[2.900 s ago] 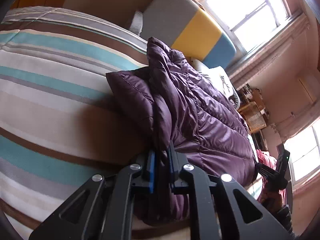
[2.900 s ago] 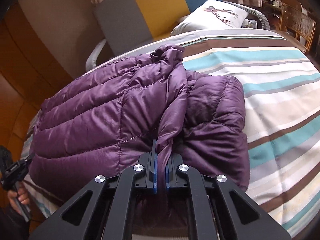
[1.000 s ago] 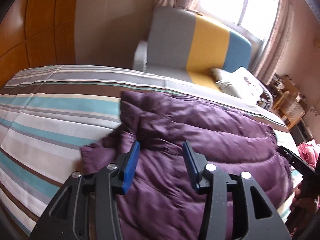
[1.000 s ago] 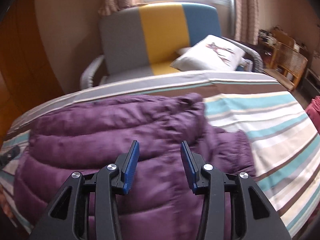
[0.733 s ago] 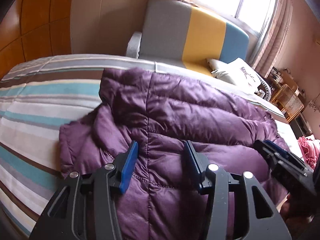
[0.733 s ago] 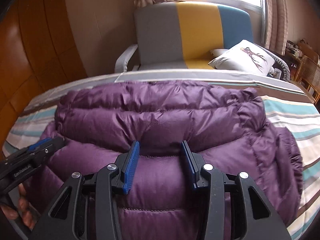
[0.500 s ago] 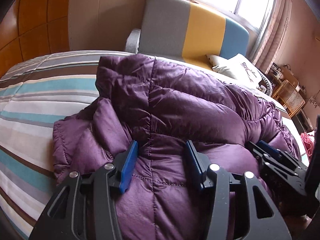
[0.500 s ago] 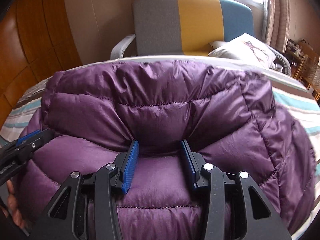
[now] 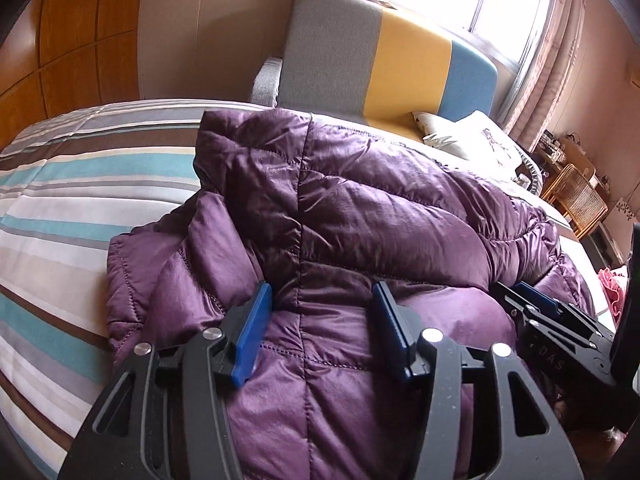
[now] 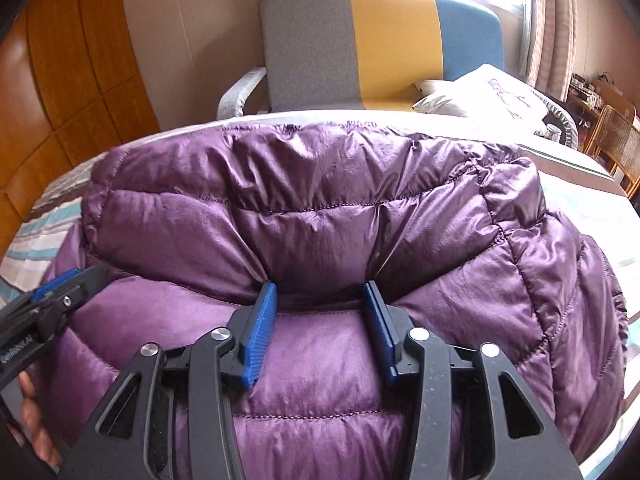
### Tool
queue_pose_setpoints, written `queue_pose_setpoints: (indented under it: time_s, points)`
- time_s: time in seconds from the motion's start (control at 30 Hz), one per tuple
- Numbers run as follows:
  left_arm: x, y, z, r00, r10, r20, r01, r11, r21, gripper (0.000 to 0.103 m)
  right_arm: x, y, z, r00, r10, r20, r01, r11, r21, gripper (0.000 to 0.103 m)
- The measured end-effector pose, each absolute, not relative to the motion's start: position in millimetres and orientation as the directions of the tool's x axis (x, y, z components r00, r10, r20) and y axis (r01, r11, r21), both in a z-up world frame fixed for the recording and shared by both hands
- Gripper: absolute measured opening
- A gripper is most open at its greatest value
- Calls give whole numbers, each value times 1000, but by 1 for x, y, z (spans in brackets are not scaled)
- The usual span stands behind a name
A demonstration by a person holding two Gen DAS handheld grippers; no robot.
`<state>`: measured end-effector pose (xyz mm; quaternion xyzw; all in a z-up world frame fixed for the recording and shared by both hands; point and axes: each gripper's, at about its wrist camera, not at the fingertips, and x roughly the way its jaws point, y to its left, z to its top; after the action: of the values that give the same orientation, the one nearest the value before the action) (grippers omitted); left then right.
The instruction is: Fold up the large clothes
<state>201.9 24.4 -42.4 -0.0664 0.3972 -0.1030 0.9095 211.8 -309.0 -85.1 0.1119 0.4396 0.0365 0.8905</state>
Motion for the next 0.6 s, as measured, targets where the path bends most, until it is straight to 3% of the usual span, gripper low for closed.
queue_pose_setpoints:
  time_s: [0.5, 0.6]
  points:
    - [160, 104, -24, 707, -268, -654, 28, 936, -352, 64, 144, -328, -48, 669, 164, -725, 74, 956, 284, 49]
    - [153, 128, -33, 698, -261, -667, -22, 923, -384, 65, 129, -329, -47, 671, 177, -720, 56, 956, 287, 41]
